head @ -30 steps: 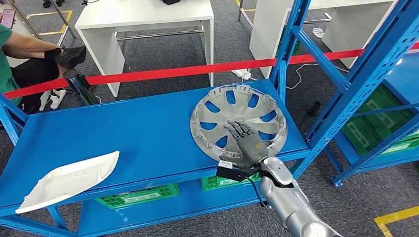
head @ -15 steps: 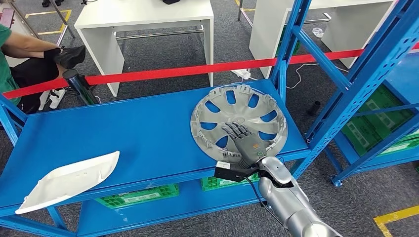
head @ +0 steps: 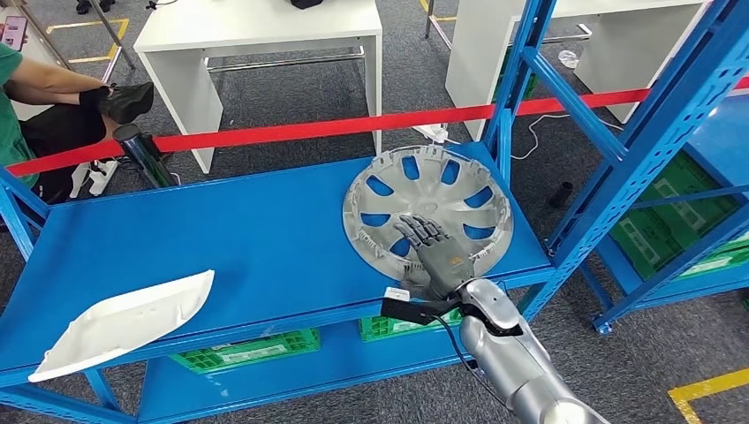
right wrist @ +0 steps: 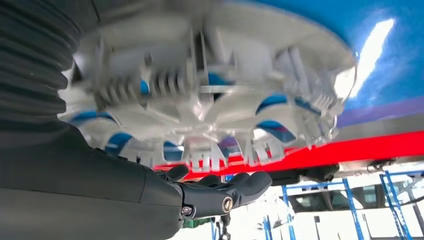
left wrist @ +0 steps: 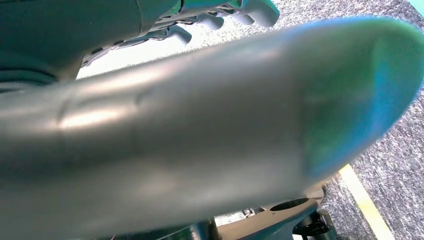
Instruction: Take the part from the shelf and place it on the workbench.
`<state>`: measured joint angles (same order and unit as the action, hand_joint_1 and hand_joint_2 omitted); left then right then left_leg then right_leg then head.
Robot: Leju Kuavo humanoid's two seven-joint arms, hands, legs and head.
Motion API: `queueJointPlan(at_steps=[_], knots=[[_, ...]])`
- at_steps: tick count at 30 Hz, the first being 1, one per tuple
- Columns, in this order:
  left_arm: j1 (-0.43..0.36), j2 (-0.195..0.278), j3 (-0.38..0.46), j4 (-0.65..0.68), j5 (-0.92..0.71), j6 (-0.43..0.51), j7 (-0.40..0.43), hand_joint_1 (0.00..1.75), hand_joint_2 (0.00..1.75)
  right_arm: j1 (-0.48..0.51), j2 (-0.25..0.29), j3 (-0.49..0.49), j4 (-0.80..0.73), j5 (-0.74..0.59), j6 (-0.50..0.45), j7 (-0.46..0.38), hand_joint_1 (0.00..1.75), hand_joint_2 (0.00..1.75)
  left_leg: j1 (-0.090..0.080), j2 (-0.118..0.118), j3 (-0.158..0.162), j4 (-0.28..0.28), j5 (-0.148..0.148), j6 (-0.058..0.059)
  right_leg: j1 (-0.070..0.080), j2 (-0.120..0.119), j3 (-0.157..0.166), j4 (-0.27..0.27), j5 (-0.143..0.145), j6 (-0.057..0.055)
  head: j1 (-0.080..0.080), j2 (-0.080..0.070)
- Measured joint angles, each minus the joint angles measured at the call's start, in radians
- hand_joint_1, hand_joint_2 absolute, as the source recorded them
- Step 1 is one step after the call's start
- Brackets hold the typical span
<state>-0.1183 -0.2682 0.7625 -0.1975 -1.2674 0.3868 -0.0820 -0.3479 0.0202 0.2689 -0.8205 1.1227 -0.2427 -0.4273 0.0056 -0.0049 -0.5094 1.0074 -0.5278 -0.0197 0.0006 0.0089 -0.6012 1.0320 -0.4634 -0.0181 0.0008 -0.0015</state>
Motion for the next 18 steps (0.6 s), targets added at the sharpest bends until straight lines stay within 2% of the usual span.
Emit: queueJointPlan(at_steps=[18], knots=[[0.001,0.003,-0.015,0.000,-0.011,0.002,-0.004,0.00,0.00,0.046,0.010,0.001,-0.067,-0.033,0.010,-0.031,1.75,1.75,0.000,0.000,0.000,0.000,0.000,0.000,0.000,0.000,0.000,0.000,0.000,0.000,0.000,0.000]])
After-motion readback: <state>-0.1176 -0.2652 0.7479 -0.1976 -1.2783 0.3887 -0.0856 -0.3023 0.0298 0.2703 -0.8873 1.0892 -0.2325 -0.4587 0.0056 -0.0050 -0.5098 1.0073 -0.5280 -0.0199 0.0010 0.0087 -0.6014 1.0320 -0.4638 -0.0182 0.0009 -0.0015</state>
